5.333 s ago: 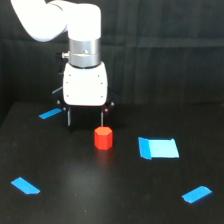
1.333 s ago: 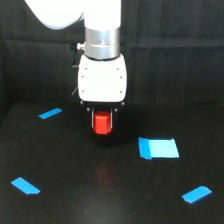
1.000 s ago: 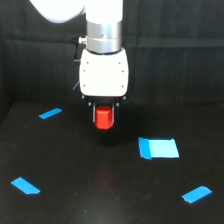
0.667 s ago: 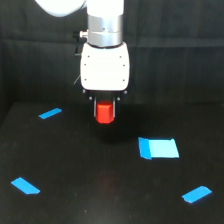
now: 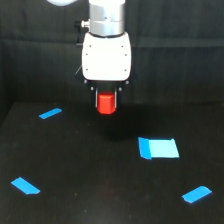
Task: Pick up the red object from the table
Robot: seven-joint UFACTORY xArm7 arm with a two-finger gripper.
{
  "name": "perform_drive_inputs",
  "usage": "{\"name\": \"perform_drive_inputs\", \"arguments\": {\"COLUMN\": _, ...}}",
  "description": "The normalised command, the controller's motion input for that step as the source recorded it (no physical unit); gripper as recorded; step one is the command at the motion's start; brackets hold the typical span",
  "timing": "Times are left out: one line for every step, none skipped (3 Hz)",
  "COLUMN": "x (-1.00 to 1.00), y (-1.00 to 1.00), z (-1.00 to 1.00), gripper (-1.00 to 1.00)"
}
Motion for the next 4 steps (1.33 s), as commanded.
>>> {"name": "perform_drive_inputs", "arguments": {"x": 0.02, "y": 0.1, "z": 0.56, "gripper": -1.0}}
{"name": "perform_drive_inputs", "arguments": {"x": 0.01, "y": 0.03, "z": 0.33, "gripper": -0.91}}
{"name": "perform_drive_inputs", "arguments": {"x": 0.08, "y": 0.02, "z": 0.27, "gripper": -0.97}}
{"name": "perform_drive_inputs", "arguments": {"x": 0.01, "y": -0.03, "z": 0.1, "gripper": -0.99}}
